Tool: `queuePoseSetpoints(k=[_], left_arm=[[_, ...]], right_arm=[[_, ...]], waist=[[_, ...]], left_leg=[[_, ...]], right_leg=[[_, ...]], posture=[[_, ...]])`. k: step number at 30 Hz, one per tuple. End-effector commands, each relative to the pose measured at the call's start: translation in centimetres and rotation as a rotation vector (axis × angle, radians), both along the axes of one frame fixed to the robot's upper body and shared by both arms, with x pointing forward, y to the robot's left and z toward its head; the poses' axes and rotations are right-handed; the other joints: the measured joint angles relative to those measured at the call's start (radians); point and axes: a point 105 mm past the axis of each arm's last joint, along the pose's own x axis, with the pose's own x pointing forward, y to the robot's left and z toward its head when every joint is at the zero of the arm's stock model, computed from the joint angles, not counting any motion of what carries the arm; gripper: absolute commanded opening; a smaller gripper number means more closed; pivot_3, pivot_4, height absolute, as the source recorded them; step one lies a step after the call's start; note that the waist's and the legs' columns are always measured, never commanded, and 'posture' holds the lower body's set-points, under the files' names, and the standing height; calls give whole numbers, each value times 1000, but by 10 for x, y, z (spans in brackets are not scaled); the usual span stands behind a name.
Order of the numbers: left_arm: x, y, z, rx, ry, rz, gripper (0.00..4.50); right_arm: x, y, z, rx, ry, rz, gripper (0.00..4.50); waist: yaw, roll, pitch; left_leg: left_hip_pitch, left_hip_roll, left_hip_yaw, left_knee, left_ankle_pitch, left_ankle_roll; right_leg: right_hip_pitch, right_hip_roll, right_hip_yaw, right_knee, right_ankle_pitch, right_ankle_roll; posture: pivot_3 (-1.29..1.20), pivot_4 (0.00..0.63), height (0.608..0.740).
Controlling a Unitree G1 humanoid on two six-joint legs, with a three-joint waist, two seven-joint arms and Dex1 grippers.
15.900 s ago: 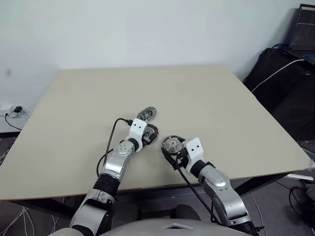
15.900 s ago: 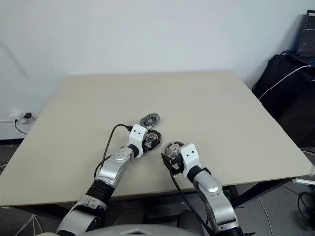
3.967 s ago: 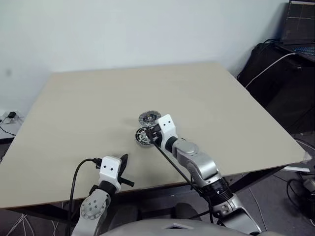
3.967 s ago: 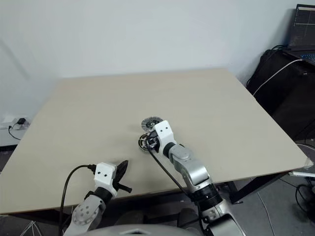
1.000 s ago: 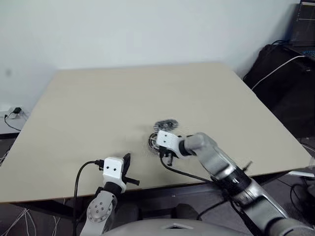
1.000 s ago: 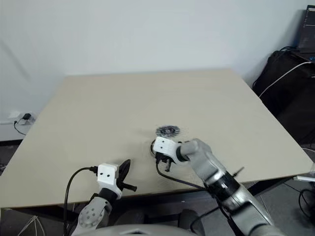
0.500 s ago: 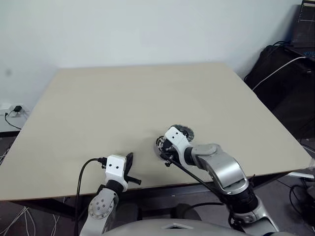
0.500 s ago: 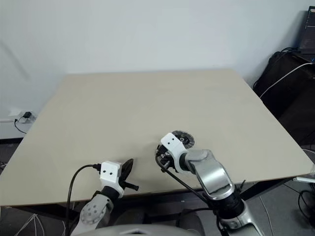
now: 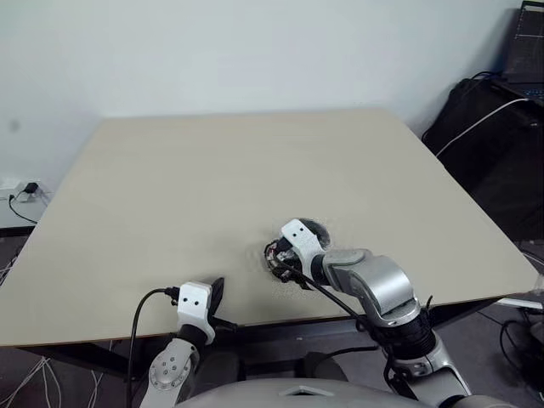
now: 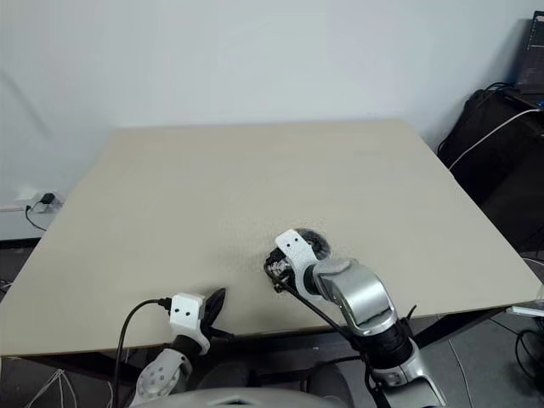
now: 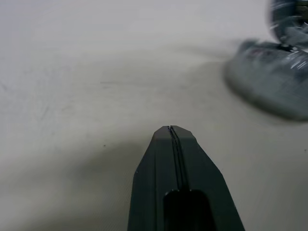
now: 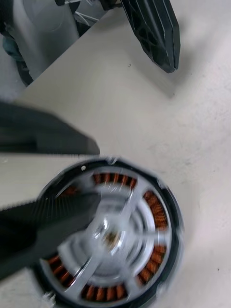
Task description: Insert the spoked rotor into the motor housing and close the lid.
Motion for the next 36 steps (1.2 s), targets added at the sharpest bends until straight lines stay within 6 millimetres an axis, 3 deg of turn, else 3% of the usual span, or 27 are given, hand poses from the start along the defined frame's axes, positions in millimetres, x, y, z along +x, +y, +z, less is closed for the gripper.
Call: queuePoseSetpoints(k=[1,4,7,10,15,19,29,36], left_arm=[[4,0,4,-9,-40,-6,0],[4,1,2,-7,-41,-9,0],[4,2,2,-1,-51,-12,0],[5,3,4,15,-70,-20,0],[7,4,7,38,-89,-31,0],[7,4,8,37,-91,-34,0],[9,0,12,22,-90,-40,0],[8,-4,14,13,-90,-32,0]], right_arm=[[13,13,15,75,-65,-7,2458],[16,24,24,148,-74,-8,3377],[12,33,33,197,-93,54,3377],[6,35,40,154,-236,230,3377],[2,6,22,-101,-428,540,3377],[6,-12,26,-199,-549,725,3377],[12,-37,17,-449,-565,1101,3377],[26,-39,9,-544,-575,1191,3377]], waist=[[-1,0,0],[-5,0,-1],[-8,0,-1],[-8,0,-1],[-8,-1,-1],[-16,-1,-1],[-6,-3,-1],[6,-3,-1]], left_leg=[[0,0,0,0,0,0],[0,0,0,0,0,0],[0,0,0,0,1,2],[0,-1,0,0,1,1],[0,-2,0,1,0,2],[1,0,0,1,2,3],[3,0,1,2,2,4],[3,0,1,2,2,4]], right_leg=[[0,0,0,0,0,0],[0,2,0,1,0,0],[0,2,0,0,0,0],[0,1,0,0,0,0],[2,0,-1,-1,0,1],[2,4,-1,0,0,1],[4,4,0,0,1,2],[5,4,0,0,1,1]], posture=[[0,0,740],[0,0,740],[0,0,740],[0,0,740],[0,0,740],[0,0,740],[0,0,740],[0,0,740]])
